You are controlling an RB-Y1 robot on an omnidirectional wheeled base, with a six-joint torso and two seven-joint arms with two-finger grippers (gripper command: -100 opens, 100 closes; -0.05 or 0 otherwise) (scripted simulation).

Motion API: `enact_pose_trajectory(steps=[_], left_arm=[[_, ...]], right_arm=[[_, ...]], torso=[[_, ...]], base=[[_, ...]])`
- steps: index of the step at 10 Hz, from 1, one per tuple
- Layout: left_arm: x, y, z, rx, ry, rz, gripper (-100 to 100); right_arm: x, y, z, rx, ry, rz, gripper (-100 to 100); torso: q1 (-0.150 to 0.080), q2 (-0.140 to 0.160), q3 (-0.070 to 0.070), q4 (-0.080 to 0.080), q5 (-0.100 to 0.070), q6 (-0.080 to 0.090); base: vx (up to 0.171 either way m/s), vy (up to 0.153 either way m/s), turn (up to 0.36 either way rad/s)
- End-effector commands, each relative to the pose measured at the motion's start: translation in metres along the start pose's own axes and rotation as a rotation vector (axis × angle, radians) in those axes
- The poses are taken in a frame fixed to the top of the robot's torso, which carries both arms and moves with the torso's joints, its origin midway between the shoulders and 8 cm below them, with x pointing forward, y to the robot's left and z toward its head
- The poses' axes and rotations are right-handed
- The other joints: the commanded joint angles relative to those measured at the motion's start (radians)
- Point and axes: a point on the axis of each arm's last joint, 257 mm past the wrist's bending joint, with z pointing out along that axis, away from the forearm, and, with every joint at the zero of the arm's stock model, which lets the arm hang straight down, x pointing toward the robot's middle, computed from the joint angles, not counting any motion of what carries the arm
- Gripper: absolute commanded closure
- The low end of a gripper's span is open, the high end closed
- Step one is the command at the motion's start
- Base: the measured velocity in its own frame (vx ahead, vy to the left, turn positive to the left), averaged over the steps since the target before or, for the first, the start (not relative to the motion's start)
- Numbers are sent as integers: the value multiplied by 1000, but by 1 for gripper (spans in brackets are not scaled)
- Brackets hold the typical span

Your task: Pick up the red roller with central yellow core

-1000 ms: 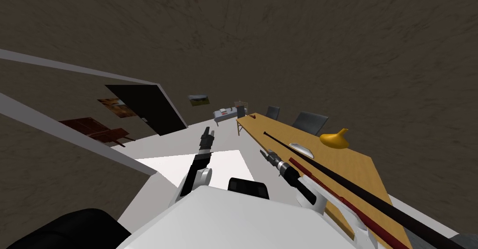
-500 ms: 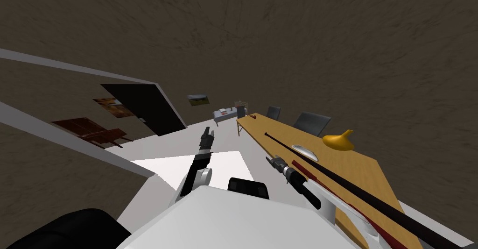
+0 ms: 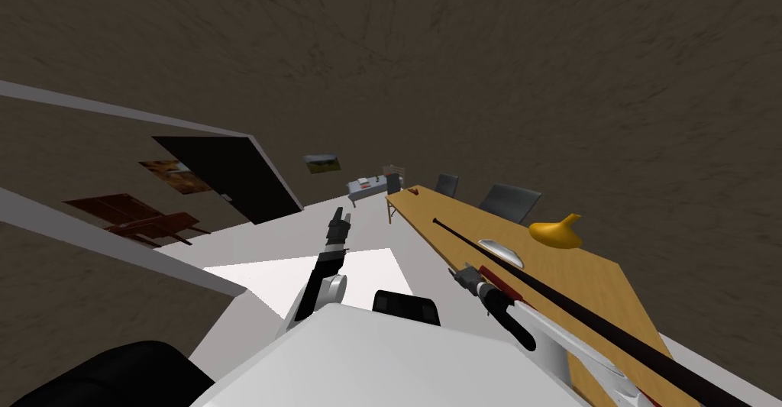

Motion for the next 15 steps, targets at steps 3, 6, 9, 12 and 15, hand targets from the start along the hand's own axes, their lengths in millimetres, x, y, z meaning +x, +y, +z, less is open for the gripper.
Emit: enact_pose_trajectory(steps=[3, 6, 9, 12, 15], left_arm=[[0, 0, 0, 0, 0, 0, 0], [0, 0, 0, 0, 0, 0, 0], [0, 0, 0, 0, 0, 0, 0], [0, 0, 0, 0, 0, 0, 0], [0, 0, 0, 0, 0, 0, 0]], right_arm=[[52, -56, -8, 122, 151, -174, -100], [90, -94, -22, 195, 259, -286, -100], [124, -125, -39, 250, 360, -381, -100], [169, -154, -65, 296, 493, -488, -100], [207, -158, -86, 295, 589, -542, -100]], torso=[[-1, 0, 0, 0, 0, 0], [-1, 1, 1, 0, 0, 0], [-4, 1, 0, 0, -1, 0], [-2, 3, 2, 1, -1, 0], [-4, 2, 1, 0, -1, 0]], base=[[65, -27, -32], [45, -38, -41], [50, -56, -47], [29, -50, -54], [45, -72, -42]])
